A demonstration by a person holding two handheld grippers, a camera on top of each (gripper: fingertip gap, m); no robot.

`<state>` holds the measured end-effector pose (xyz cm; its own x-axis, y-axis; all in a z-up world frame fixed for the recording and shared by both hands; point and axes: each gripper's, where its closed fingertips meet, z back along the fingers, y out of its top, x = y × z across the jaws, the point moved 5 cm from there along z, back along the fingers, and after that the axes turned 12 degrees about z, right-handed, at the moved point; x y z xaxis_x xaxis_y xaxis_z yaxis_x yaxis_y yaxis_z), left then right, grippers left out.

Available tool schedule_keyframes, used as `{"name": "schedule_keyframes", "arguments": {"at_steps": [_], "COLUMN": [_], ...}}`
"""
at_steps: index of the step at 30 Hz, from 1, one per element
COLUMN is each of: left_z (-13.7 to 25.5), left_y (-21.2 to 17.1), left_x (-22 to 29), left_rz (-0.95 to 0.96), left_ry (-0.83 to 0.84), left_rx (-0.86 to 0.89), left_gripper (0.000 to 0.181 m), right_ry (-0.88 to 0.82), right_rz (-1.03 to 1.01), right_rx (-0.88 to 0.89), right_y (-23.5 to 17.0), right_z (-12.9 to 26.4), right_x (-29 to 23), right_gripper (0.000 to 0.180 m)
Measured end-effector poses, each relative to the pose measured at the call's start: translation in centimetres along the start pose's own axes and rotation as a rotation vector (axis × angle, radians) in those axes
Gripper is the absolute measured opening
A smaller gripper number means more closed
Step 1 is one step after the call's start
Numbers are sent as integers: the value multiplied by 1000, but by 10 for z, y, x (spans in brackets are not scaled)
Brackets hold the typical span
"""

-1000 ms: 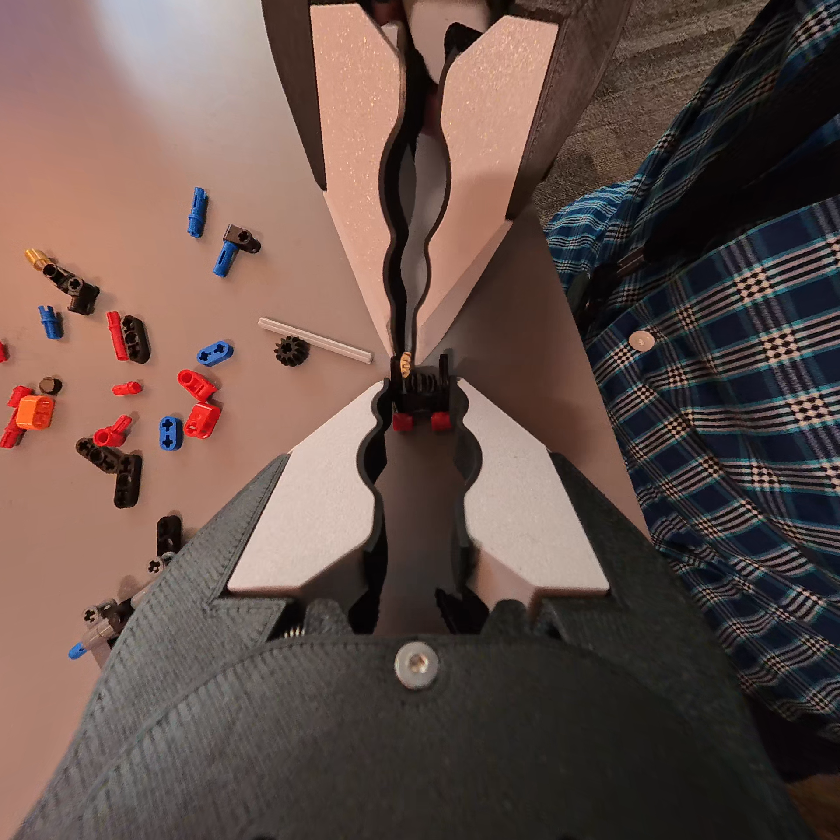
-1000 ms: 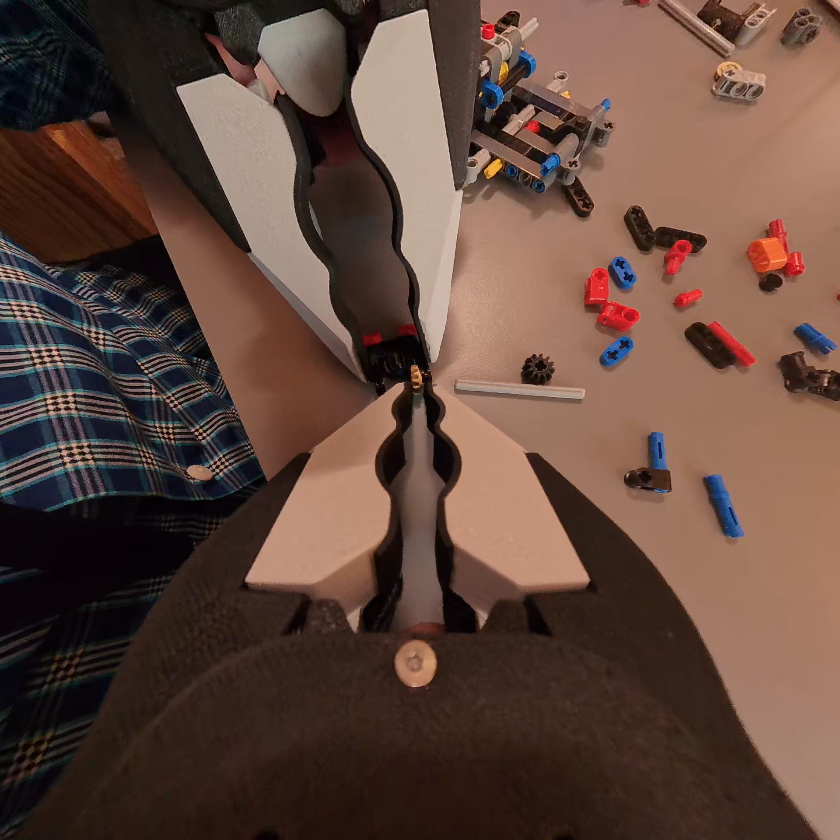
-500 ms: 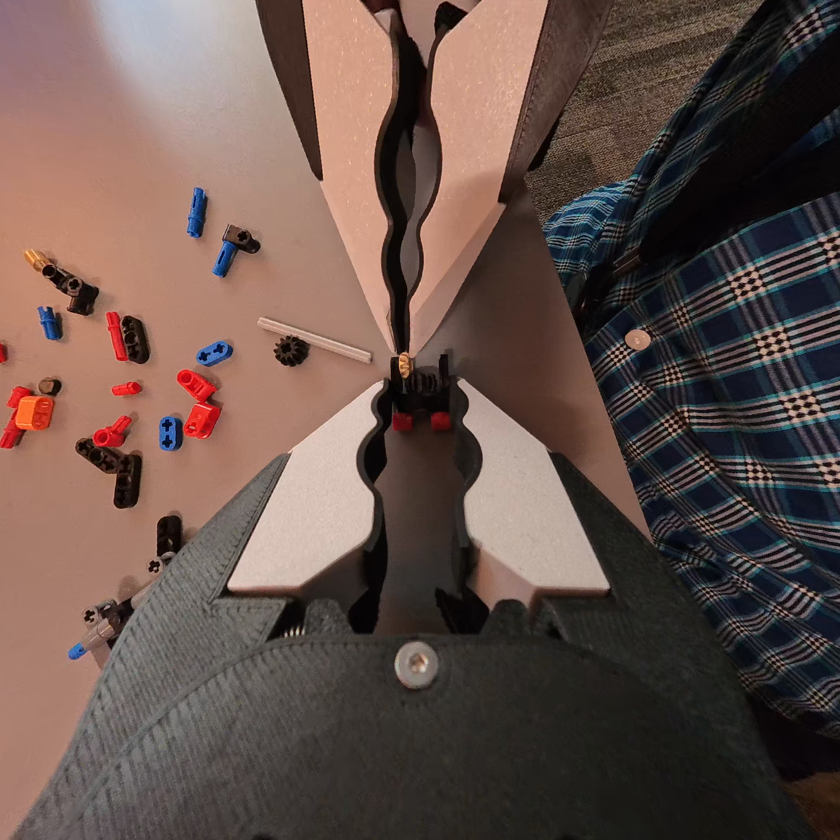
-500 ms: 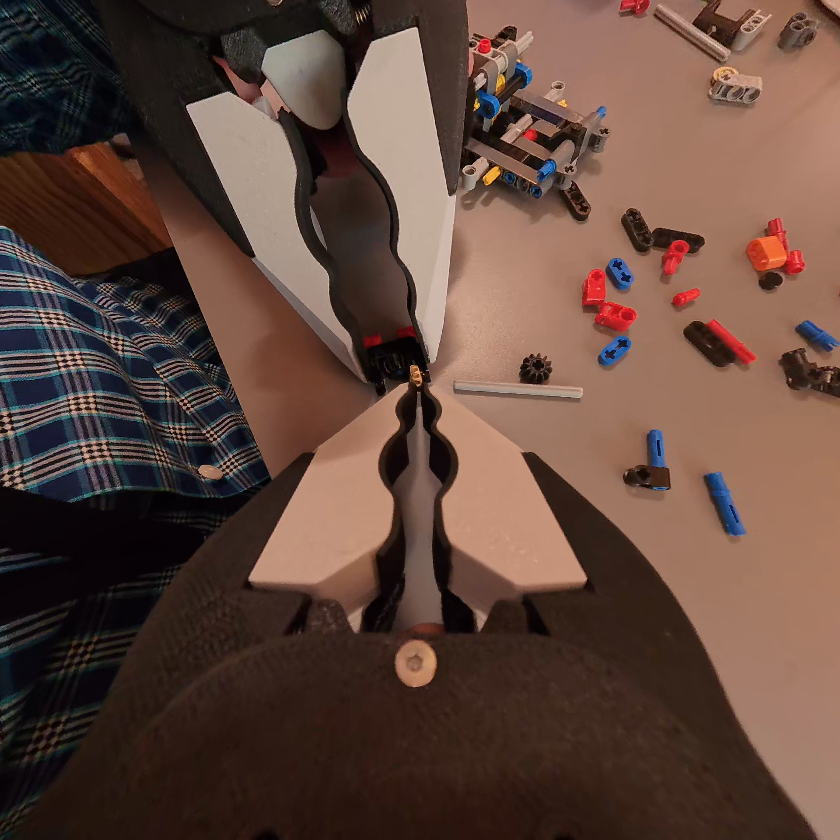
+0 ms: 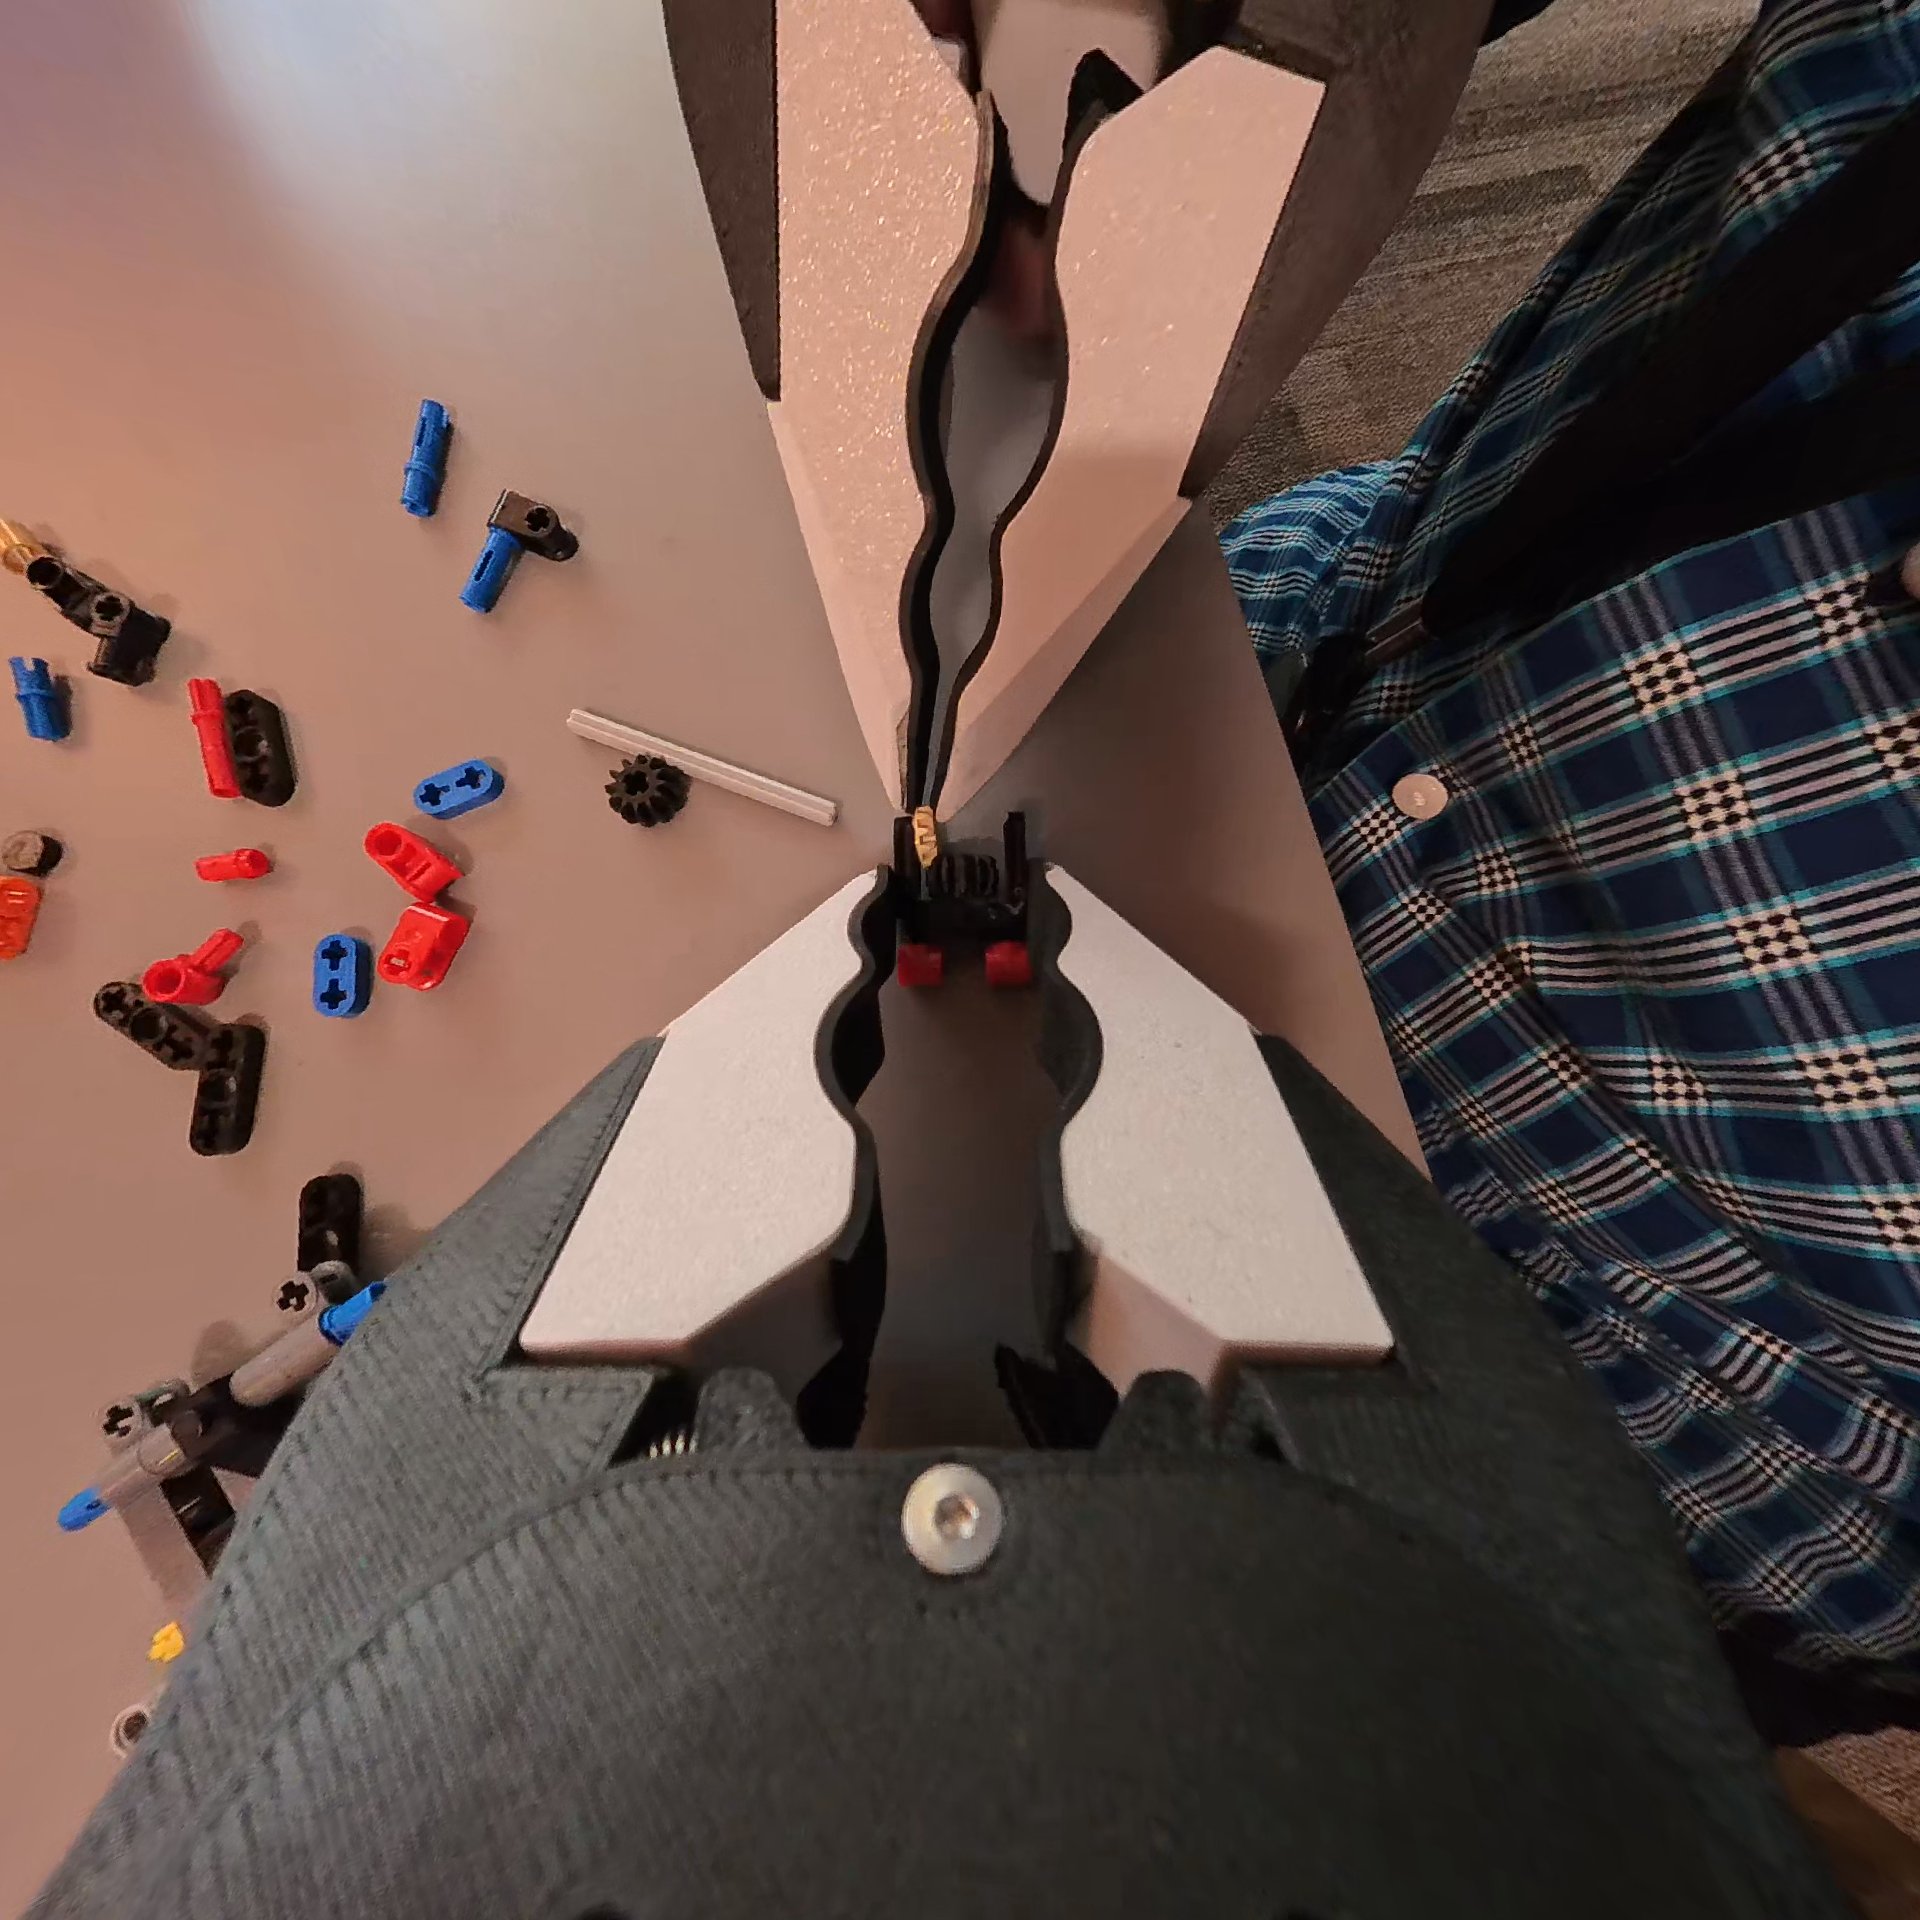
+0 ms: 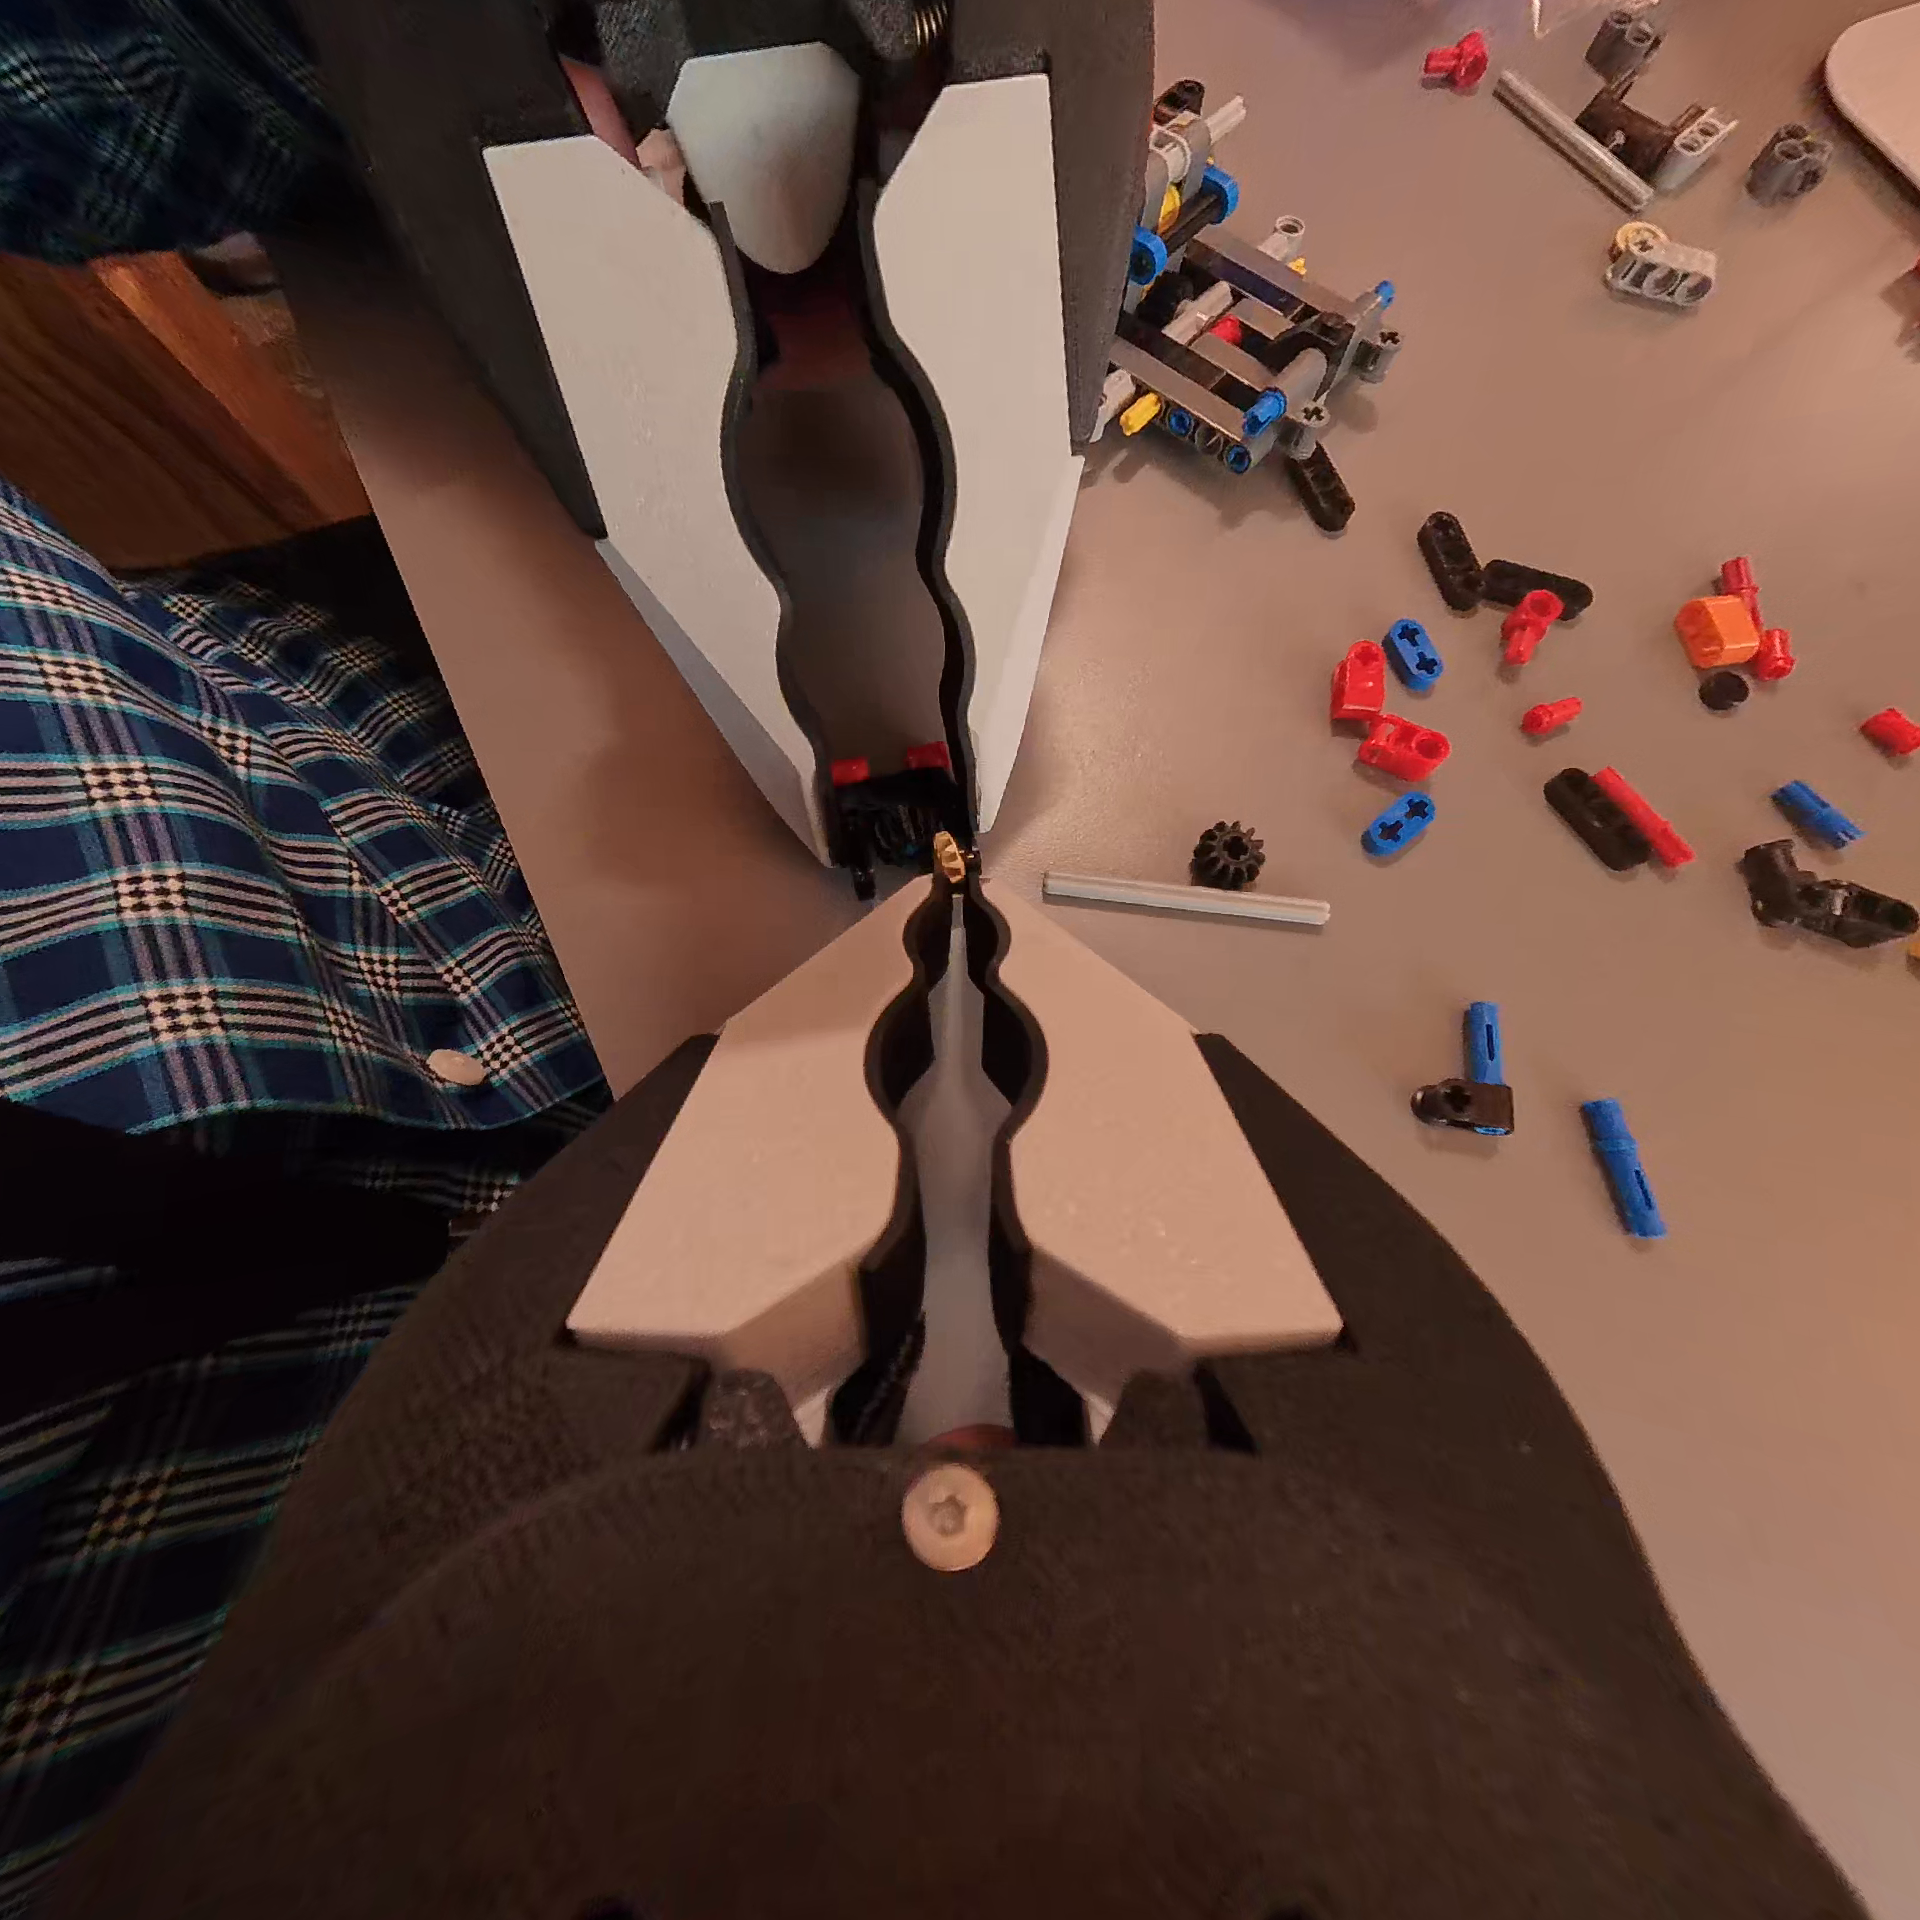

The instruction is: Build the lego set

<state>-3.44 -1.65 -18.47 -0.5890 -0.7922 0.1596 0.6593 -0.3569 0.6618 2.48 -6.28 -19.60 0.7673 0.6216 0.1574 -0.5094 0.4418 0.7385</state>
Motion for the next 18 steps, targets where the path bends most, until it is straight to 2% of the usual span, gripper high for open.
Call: {"name": "schedule_keyframes", "arguments": {"at_steps": [1,18], "left_z": [0,1], "left_y": [0,1], "left_x": [0,0], "left_rz": [2,11], "left_ry": [0,-1], "left_rx": [0,4], "left_gripper": [23,23], "right_ry": [1,46], "right_rz": [0,-30], "right_rx": [0,47], "right_y": [0,-2], "right_z": [0,8], "right_x": [0,3], "right_gripper": [1,8]}}
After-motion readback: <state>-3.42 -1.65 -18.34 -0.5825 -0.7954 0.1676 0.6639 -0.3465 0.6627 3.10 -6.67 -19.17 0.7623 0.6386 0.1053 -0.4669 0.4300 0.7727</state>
